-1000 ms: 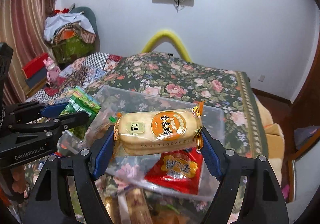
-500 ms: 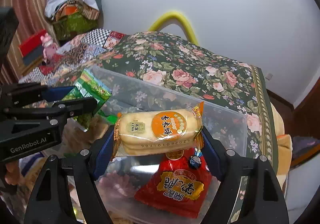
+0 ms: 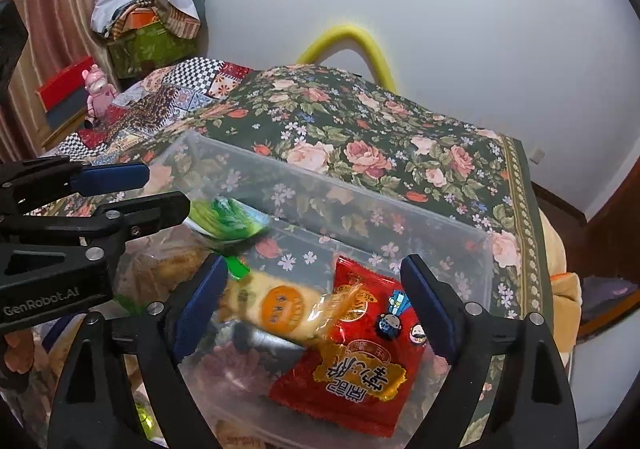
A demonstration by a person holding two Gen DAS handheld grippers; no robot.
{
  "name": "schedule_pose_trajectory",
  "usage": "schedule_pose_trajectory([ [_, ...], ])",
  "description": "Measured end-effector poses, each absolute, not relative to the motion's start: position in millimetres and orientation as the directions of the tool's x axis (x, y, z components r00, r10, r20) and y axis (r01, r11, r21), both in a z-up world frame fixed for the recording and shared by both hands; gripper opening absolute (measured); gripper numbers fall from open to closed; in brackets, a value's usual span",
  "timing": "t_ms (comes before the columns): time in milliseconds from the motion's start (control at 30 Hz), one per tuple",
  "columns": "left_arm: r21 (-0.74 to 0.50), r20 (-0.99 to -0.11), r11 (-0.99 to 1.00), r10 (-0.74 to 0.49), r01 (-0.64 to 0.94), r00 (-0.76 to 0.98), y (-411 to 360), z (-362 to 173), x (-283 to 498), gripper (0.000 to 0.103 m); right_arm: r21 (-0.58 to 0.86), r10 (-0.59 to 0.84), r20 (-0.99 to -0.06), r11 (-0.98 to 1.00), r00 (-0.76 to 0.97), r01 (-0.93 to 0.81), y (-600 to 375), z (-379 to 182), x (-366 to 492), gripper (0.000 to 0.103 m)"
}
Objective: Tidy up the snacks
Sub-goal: 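Lower the pea bag and bread pack into the clear box and release both, then grasp the blue-white chip bag with the left tool while the right tool grasps the yellow Kaka bag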
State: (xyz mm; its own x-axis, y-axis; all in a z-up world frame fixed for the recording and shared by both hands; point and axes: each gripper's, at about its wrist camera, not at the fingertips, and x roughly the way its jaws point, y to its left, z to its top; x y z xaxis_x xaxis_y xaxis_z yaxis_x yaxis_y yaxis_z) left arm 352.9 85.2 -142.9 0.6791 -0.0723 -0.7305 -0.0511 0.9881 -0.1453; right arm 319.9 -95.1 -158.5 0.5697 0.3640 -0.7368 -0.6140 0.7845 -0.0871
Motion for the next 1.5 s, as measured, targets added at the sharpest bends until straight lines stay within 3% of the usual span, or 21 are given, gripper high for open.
schedule_pose_trajectory([
  [667, -0.133, -0.676, 0.991, -0.073, -0.024, 0.733, 87, -88, 233, 0.065, -0.052, 0.397, -0.638, 0.832, 0.660, -0.552, -165, -105, 239, 0.093],
  [1000, -0.142, -0.742, 0.987, -0.057, -0.074, 0.667, 111, -129, 184, 0.068, -0.077, 0.327, -0.650, 0.869, 0.686, -0.489, -203, -130, 189, 0.096],
  [1500, -0.173, -0.840, 0.974, -0.066, -0.150, 0.538, 125, -217, 156, 0.068, -0.051, 0.182, -0.777, 0.936, 0.603, -0.348, -254, -205, 185, 0.097],
])
